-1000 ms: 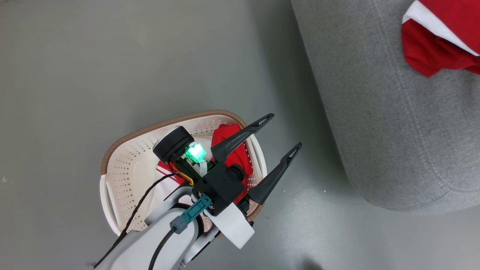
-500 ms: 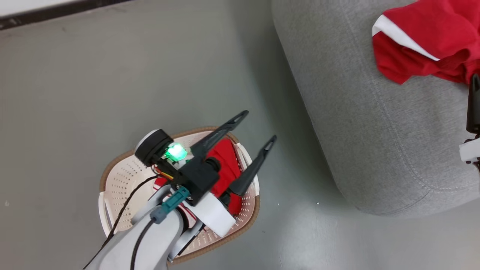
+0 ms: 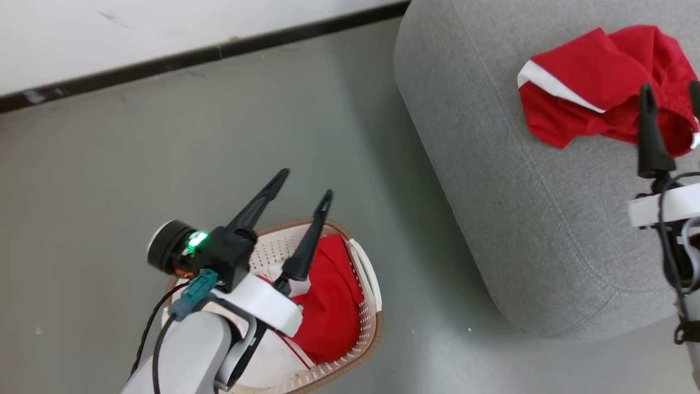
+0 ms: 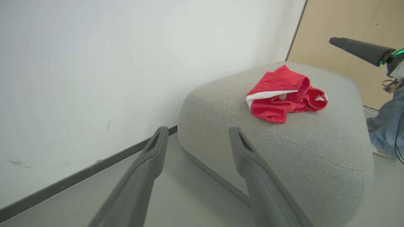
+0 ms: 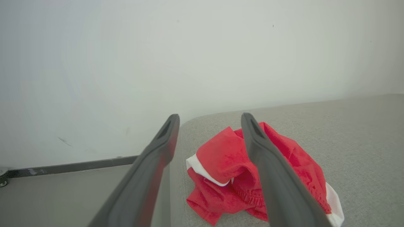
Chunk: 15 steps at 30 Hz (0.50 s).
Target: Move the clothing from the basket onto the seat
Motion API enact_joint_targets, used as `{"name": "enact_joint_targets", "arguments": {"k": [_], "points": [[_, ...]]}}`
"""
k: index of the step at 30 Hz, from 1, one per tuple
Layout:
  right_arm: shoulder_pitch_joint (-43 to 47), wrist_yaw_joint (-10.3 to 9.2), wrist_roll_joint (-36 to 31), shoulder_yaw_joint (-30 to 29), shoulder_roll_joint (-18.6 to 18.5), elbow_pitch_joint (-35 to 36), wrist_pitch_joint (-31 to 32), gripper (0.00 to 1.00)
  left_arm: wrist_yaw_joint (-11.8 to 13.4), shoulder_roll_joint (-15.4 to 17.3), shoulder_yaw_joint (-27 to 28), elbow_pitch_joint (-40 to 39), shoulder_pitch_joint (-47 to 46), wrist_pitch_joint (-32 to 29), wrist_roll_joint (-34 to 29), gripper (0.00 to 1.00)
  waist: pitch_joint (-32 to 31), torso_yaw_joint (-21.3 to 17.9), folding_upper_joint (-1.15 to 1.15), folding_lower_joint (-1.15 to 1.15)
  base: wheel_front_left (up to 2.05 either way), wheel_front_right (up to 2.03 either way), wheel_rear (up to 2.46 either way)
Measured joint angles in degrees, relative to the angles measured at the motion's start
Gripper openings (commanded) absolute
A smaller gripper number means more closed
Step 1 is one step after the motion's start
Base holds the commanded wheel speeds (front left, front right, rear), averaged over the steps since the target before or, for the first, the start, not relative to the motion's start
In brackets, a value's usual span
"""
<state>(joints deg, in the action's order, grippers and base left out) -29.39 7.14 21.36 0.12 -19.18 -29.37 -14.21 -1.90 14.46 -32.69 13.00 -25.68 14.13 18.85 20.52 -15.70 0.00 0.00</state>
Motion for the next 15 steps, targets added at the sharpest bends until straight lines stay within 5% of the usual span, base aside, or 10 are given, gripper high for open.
{"name": "enact_joint_targets", "arguments": {"k": [15], "points": [[5.26,0.0,-8.91,1.9,6.39,6.6,-0.07,1.0,5.53,0.04,8.37,2.21,6.88,0.02,2.79,1.0,-8.55,2.64,0.0,0.0,0.0,0.0,0.0]]}}
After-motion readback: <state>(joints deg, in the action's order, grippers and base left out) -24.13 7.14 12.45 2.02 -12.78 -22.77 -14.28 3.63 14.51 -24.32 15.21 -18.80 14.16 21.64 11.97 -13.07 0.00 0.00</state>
